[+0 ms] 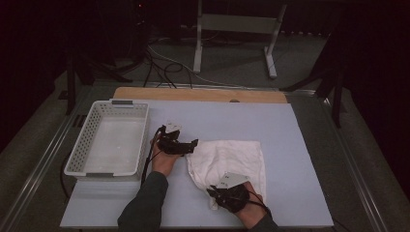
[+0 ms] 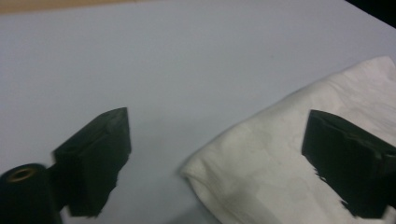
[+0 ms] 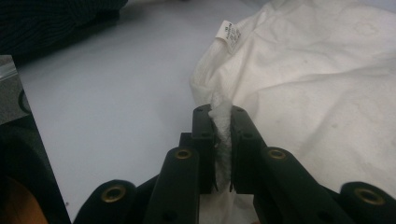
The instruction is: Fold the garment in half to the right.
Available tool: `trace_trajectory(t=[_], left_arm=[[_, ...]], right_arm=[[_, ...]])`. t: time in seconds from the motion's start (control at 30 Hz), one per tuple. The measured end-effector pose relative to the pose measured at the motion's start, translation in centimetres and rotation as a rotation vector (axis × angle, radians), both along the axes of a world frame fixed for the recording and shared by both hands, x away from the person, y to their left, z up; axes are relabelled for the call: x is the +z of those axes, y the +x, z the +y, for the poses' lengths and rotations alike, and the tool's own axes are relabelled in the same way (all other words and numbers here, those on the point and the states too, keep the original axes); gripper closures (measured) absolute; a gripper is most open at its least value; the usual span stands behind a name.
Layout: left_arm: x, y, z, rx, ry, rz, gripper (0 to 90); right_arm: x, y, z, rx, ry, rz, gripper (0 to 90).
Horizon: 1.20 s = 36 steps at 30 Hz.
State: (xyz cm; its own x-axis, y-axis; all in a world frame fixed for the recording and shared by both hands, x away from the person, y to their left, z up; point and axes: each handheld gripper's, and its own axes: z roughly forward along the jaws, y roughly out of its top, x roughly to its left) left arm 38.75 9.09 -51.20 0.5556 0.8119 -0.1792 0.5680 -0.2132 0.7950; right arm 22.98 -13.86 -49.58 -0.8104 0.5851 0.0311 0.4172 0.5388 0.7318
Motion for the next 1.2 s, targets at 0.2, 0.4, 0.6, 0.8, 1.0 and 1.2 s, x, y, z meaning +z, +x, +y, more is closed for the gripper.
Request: trace_trajectory(t=[0.2,0.4,0.6,0.8,1.0,1.2], left_arm=[[-0.4,0.3,-0.3,0.029,0.051,0.045,32.0],[-0.7,0.5,-0.5,0.025,0.083,0.069,38.6],[-1.1,0.6,-0.6,0.039,0.1,0.086,40.7],[-1.2,0.6,-0.6,0.029,0.118,0.116,51.3],[-1.1,0.4,-0.8,-0.012,0.122,0.13,86.1],[-0.5,0.3,-0.6,0.015,0.088,0.103,87.3]], right_arm=[[0.2,0.1,-0.4,-0.009,0.011,-0.002,82.8],[0.3,0.2,-0.6,-0.008,0.013,-0.001,82.8],[0.3,0.1,-0.5,0.0,0.01,-0.007,82.8],[0.3,0.0,-0.4,0.008,0.008,-0.007,82.8],[0.4,-0.2,-0.1,0.016,0.004,-0.003,82.9],[0.5,-0.6,0.4,0.042,0.003,-0.014,83.3]])
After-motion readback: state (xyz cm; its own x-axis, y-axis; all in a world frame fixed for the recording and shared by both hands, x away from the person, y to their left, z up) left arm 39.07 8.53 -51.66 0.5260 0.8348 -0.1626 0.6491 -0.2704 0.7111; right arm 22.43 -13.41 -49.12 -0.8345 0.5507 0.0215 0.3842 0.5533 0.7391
